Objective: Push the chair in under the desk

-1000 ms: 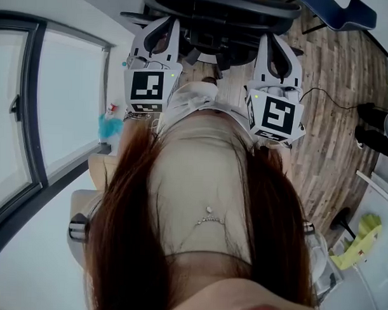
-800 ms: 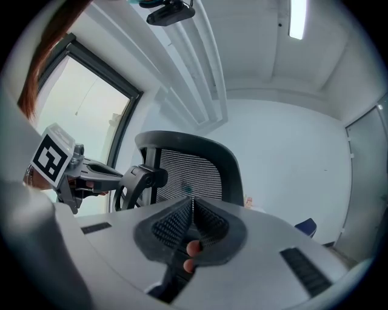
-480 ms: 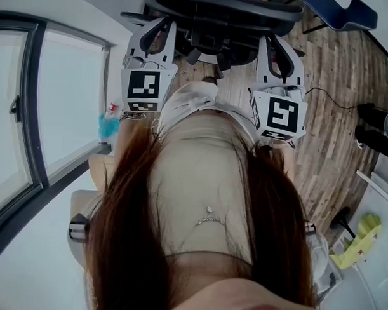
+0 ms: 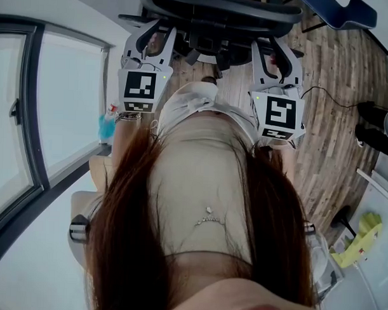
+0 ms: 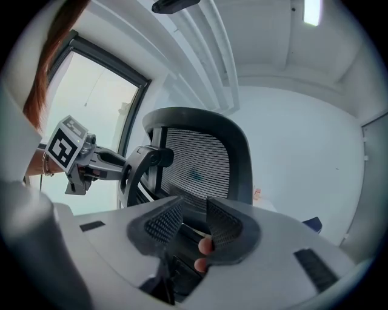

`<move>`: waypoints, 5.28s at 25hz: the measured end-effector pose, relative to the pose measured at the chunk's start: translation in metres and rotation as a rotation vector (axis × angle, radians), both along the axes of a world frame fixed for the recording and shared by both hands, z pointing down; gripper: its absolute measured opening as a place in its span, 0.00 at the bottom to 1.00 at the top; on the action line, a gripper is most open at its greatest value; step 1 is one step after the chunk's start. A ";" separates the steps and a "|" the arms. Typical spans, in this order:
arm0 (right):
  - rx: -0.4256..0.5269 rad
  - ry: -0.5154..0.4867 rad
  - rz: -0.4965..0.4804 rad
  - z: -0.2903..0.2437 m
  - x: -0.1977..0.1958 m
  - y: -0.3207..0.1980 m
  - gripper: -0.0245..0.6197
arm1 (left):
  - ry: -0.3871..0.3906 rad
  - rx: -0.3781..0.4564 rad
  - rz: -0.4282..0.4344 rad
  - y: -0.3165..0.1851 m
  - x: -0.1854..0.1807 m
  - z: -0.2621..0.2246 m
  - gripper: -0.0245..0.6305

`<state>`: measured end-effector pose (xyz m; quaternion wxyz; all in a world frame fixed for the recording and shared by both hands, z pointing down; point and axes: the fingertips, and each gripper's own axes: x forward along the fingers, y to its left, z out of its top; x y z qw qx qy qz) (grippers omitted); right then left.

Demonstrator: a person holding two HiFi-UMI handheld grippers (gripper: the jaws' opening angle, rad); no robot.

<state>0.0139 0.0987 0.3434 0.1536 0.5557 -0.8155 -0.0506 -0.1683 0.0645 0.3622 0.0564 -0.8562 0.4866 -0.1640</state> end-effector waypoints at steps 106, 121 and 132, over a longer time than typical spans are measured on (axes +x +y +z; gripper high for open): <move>-0.152 0.248 0.028 0.068 0.016 -0.118 0.47 | -0.255 -0.053 0.195 -0.126 0.012 0.042 0.45; -0.156 0.247 0.020 0.069 0.029 -0.147 0.47 | -0.242 -0.065 0.194 -0.152 0.025 0.044 0.45; -0.169 0.248 0.026 0.072 0.040 -0.170 0.47 | -0.269 -0.097 0.178 -0.177 0.035 0.045 0.45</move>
